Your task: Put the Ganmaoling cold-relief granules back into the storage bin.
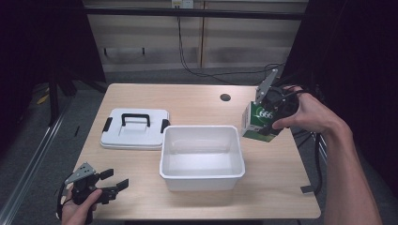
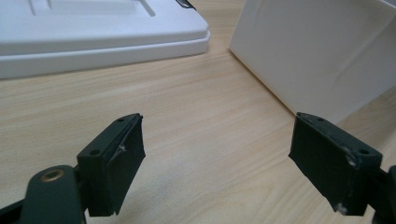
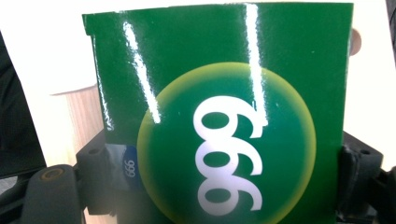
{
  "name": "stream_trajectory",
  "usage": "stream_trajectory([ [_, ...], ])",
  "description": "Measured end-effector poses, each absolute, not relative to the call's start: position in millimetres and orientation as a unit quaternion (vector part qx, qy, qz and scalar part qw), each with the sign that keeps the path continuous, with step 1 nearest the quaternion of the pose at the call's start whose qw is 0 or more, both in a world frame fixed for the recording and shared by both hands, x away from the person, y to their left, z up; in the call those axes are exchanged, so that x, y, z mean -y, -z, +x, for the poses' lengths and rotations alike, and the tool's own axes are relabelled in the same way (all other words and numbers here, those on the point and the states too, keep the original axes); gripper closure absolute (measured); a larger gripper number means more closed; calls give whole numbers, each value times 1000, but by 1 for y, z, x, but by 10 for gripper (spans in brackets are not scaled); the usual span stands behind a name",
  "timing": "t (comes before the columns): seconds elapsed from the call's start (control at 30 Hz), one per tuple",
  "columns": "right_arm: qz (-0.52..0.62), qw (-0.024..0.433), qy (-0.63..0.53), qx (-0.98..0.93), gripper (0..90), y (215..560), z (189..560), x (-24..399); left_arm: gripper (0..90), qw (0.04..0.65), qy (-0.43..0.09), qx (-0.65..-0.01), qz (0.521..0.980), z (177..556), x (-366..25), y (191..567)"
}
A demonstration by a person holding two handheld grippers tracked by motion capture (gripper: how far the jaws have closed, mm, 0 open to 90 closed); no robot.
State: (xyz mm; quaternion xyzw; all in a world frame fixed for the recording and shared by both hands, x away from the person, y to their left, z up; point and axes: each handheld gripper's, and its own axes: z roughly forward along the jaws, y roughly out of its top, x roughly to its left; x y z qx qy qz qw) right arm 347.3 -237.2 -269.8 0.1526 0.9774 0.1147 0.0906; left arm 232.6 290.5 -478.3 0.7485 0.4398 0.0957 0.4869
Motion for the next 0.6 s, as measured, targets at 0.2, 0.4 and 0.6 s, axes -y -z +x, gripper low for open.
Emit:
stream_trajectory([
  [0.2,133,92,-131,-978,160,261,349,222,173,487,-96,-440,748,233,-291,478],
  [0.4,122,81,-136,-980,160,265,353,204,173,489,-96,-441,746,232,-291,478],
  [0.6,108,71,-124,-984,160,270,357,188,173,489,-96,-441,747,232,-292,478],
])
